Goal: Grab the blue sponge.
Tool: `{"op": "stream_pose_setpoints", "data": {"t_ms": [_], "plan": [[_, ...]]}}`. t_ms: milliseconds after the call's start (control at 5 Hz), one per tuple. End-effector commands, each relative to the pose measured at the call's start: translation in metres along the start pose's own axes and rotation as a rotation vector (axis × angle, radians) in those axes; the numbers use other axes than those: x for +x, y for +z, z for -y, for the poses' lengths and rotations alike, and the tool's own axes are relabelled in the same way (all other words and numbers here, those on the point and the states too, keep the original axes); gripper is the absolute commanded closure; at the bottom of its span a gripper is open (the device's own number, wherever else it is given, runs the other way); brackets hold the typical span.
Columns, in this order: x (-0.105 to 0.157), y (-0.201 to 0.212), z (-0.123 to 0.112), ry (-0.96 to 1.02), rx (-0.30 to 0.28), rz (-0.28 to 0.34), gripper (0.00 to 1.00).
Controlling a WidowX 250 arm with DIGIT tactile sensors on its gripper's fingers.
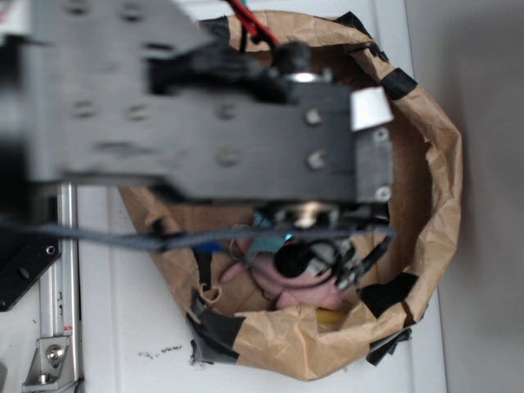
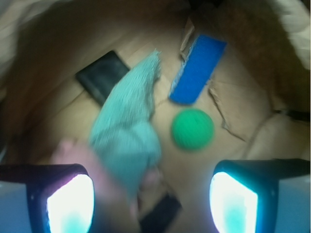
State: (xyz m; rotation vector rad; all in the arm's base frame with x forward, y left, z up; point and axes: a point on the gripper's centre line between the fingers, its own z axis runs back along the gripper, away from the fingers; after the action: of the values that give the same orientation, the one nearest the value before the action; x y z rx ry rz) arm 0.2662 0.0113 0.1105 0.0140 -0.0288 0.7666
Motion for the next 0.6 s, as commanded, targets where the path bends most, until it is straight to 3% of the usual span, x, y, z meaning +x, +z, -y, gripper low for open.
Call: {"op": "stream_pose_setpoints", "data": {"t_ms": [0,200,400], "plan": [[0.036,-0.054,-0.042,0.137,-0.025,0.121,0.00],[0.043,-0.057,-0.073,0.189,-0.041,0.103,0.00],[0.058,-0.056,-0.066,0.159,-0.054,0.092,0.00]]}}
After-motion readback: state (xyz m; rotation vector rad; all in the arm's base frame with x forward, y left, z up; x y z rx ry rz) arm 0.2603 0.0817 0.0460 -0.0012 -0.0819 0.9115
